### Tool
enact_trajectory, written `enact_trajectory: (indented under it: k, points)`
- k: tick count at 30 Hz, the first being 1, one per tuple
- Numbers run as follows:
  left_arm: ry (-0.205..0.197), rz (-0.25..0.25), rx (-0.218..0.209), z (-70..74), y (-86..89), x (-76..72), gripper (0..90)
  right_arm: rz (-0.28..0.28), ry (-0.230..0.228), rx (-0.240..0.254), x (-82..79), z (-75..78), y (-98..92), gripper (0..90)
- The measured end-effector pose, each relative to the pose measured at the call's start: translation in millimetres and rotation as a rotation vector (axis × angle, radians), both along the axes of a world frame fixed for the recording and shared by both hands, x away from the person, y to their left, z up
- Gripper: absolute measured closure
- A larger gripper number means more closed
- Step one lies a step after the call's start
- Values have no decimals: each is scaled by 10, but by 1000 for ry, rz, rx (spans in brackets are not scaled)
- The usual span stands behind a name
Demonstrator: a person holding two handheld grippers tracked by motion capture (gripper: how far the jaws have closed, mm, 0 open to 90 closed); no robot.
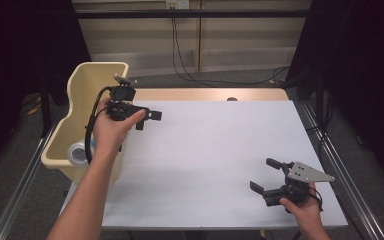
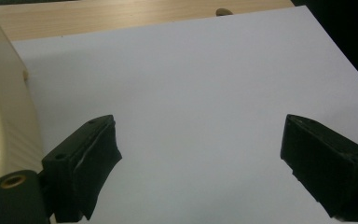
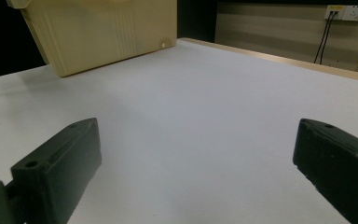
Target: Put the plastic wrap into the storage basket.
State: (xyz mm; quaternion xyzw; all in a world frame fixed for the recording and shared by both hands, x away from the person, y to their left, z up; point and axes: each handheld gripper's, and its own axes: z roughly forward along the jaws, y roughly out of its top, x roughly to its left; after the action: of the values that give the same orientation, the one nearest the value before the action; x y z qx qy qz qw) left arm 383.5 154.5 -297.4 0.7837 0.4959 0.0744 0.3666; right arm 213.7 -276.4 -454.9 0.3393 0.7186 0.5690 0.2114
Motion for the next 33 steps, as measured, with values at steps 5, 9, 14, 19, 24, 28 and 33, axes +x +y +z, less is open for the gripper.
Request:
enact_trajectory:
  k: [5,9,14,19,24,28,33]
  points:
    - [-22,-27,-12,-66,-56,-34,102,-1,1,-1,3,0,-11,8]
    - [-33,-42,-17,-104,-84,-59,98,-7,7,-2,5,-1,-14,8]
    - [-76,-56,-41,-154,-105,-103,95,-10,4,-5,6,0,-18,8]
    - [-108,-63,-61,-241,-95,-134,87,-11,0,-6,5,1,-14,8]
    - [-126,-81,-70,-320,-85,-171,86,-11,2,-8,9,-1,-10,8]
    - [-138,-89,-82,-369,-82,-201,84,-12,1,-8,12,-1,-8,8]
    - [-162,-97,-104,-454,-78,-247,79,-12,1,-8,14,-1,-9,8]
